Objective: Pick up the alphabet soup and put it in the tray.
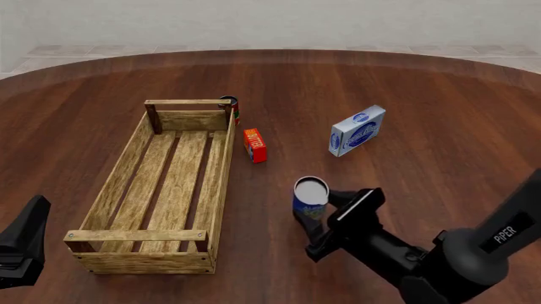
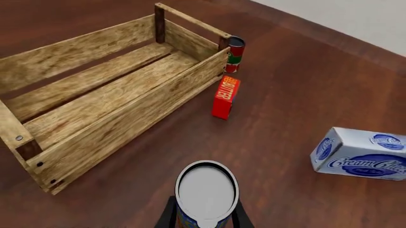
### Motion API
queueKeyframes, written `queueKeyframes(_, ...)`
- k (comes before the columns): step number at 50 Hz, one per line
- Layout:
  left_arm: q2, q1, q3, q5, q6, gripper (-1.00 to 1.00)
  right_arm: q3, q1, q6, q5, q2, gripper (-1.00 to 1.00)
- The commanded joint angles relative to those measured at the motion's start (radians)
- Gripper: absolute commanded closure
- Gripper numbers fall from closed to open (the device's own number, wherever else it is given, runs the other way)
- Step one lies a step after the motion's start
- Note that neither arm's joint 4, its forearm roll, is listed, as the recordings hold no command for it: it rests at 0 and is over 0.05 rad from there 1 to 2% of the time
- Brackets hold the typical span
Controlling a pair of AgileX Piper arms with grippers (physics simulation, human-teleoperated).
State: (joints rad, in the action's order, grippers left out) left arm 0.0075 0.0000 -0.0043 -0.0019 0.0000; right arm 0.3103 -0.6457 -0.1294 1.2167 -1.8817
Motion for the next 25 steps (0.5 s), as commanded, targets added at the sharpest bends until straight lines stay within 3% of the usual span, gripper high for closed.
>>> queueKeyframes(1, 0.000, 0.000, 0.000, 0.000, 0.000, -1.00, -0.019, -0.006, 0.012, 0.000, 0.056, 1.00)
queueKeyframes(2, 0.000, 0.000, 0.000, 0.000, 0.000, -1.00, -0.021, -0.007, 0.033, 0.002, 0.059, 1.00)
queueKeyframes(14, 0.000, 0.000, 0.000, 0.000, 0.000, -1.00, 0.009, -0.017, 0.038, -0.085, 0.125, 1.00)
queueKeyframes(25, 0.000, 0.000, 0.000, 0.000, 0.000, -1.00, 0.060, -0.047, 0.009, -0.190, 0.192, 1.00)
